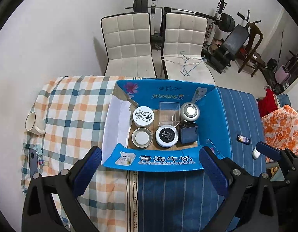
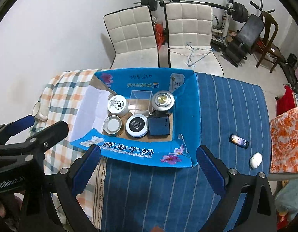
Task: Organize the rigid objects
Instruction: 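Reach the left tool to the car keys while the right tool grasps the white earbud case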
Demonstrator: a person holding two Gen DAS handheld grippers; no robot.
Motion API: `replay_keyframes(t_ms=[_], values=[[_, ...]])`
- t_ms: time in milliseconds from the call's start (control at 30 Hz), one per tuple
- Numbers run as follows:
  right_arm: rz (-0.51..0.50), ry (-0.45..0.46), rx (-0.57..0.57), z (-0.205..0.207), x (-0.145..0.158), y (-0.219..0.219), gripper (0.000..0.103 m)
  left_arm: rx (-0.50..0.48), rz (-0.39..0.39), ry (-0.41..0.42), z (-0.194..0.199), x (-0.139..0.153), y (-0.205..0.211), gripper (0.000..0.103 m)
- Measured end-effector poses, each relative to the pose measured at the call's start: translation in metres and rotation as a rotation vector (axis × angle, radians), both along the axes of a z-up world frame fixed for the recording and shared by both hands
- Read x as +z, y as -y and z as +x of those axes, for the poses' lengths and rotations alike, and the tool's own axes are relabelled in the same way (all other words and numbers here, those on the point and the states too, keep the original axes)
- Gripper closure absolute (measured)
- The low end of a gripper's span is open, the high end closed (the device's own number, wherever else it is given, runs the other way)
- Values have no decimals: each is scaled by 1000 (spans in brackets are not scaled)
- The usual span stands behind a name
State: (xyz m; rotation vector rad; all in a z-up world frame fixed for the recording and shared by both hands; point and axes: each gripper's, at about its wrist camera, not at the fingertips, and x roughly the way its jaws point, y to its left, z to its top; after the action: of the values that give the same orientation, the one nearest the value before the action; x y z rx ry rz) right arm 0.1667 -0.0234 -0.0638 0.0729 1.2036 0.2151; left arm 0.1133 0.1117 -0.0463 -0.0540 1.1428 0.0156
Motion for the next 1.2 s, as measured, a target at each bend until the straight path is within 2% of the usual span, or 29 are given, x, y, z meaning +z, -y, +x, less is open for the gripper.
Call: replay_keyframes(t_ms=[133,267,433,533,633,733,867,1000,1100,1167,1200], values=[[13,-3,-8,-8,0,12,2,-3,4,-2,-5,1,9,0],[9,-37,-54,-22,-13,47,2,-43,-4,-14,-7,-9,36,0],[-58,-83,-186,-52,-39,122,2,-172,-29,-71,-8,-34,101,0],[-87,-156,-320,-78,-67,185,2,-267,-50,-110,-10,-52,147,0],[-122,-215,-434,-101,-94,236,2,-389,-72,-155,-11,-79,204,0],[-157,-267,-556,-125,-129,290,2,-478,-50,-182,-10,-105,254,0],[-126,-323,-657,-146,-167,339,2,-605,-46,-291,-5,-159,326,0],[-109,-358,-708,-161,-193,366,2,-651,-3,-404,-7,-208,368,0],[-99,-366,-716,-164,-200,373,2,-656,29,-465,-9,-238,389,0],[-84,-366,-716,-165,-203,378,2,-638,47,-499,-7,-253,395,4],[-80,-365,-717,-163,-203,379,2,-634,57,-481,-7,-252,397,4]])
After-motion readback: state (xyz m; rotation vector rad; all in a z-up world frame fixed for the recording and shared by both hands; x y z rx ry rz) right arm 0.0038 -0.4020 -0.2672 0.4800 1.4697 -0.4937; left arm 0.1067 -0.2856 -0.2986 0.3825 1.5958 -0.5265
